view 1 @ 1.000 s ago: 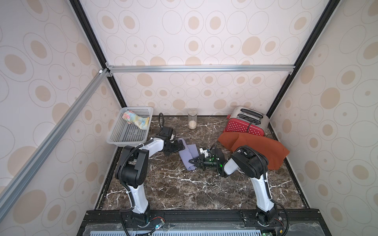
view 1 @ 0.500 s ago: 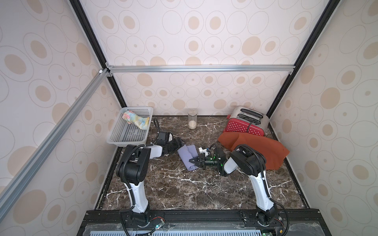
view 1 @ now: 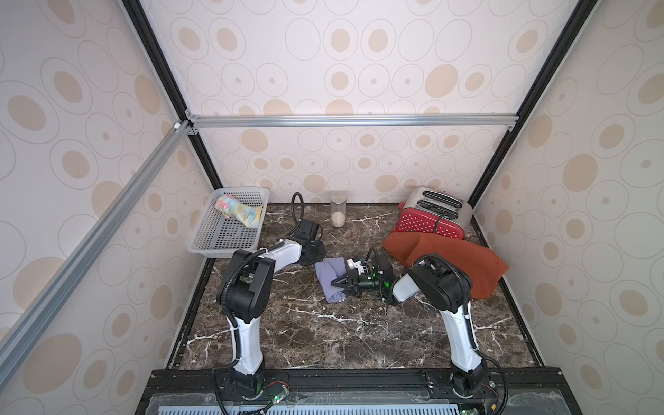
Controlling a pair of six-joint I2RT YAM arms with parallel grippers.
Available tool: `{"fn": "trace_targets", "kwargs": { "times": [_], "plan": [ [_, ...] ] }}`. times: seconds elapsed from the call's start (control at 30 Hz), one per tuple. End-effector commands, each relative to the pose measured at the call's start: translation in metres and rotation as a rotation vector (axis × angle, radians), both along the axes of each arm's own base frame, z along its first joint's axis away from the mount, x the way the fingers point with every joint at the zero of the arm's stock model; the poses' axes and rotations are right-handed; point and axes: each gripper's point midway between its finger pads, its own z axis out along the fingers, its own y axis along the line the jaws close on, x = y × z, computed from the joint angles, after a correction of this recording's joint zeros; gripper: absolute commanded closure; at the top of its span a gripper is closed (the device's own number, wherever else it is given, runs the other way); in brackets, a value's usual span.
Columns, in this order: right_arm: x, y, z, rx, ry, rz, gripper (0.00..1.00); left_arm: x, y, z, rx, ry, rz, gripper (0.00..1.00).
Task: Roll up the skirts
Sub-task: Roll the skirt at the center of the board.
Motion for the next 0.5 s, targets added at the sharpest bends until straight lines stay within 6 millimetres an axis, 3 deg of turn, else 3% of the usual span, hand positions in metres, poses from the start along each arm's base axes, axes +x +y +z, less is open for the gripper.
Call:
{"fn": "trace_targets", "kwargs": {
  "times": [0.0,0.17,0.3,0.47],
  "plan": [
    [-0.026,-0.031,-0.053,-0.255,0.101,-0.026,0.53,-0.032,0.027,-0.015,0.311,0.138,-0.069,0.93],
    [-0.026,-0.044,-0.035,-0.330,-0.020,-0.104,0.41,-0.045,0.025,-0.012,0.532,0.245,-0.147,0.90],
    [-0.032,-0.043,-0.023,-0.423,-0.128,-0.131,0.38,-0.050,0.014,-0.010,0.665,0.342,-0.213,0.85],
    [-0.032,-0.071,-0.008,-0.644,-0.323,-0.254,0.38,-0.048,0.003,-0.005,0.769,0.375,-0.275,0.80]
  ]
}}
